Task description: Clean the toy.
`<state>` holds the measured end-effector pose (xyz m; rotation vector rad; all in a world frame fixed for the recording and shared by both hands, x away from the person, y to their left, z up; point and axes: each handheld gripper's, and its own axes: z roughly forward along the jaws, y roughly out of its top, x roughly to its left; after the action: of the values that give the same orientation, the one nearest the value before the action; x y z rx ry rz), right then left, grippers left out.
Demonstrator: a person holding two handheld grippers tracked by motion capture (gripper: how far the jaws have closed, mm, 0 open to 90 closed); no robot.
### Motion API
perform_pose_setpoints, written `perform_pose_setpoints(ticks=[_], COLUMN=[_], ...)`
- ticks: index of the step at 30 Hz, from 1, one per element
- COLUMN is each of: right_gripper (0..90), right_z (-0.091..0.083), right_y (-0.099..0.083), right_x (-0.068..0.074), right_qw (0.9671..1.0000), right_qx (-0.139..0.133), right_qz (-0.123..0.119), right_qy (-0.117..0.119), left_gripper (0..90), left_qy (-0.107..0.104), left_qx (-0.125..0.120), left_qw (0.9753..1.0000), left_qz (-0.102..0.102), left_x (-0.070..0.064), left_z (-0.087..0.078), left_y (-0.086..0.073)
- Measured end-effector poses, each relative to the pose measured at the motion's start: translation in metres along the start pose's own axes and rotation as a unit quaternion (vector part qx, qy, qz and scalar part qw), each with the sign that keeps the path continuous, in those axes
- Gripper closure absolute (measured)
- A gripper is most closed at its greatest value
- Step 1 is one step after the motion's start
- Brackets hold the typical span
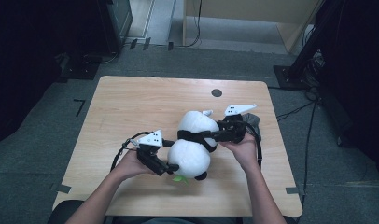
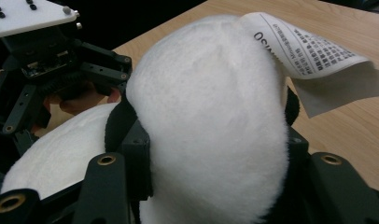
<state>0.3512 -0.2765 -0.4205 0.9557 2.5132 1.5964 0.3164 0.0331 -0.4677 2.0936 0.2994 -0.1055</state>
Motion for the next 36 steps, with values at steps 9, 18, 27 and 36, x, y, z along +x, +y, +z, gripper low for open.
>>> perform_pose_setpoints(ticks=[9, 18, 27, 36], right_gripper=[46.2, 30.4, 15.2, 16.1], right_z=[0.002, 0.003, -0.012, -0.028], right_y=[0.001, 0.003, -0.003, -0.015], right_x=[-0.001, -0.006, -0.02, -0.031], right_qw=[1.0, 0.9994, 0.9991, 0.9955], right_qx=[0.006, 0.031, -0.004, 0.007], right_qz=[-0.005, -0.004, 0.04, 0.028], right_qy=[-0.003, -0.016, 0.011, -0.09], left_gripper=[37.5, 60.5, 62.9, 63.9], left_qy=[0.003, 0.032, 0.034, 0.079], left_qx=[0.016, -0.002, -0.033, -0.084], left_qw=[0.9998, 0.9995, 0.9989, 0.9923], left_qz=[-0.01, -0.009, -0.004, -0.045], left_x=[0.003, -0.002, -0.001, 0.014], left_z=[0.0, -0.006, -0.022, -0.05], left_y=[0.0, 0.004, 0.012, 0.011])
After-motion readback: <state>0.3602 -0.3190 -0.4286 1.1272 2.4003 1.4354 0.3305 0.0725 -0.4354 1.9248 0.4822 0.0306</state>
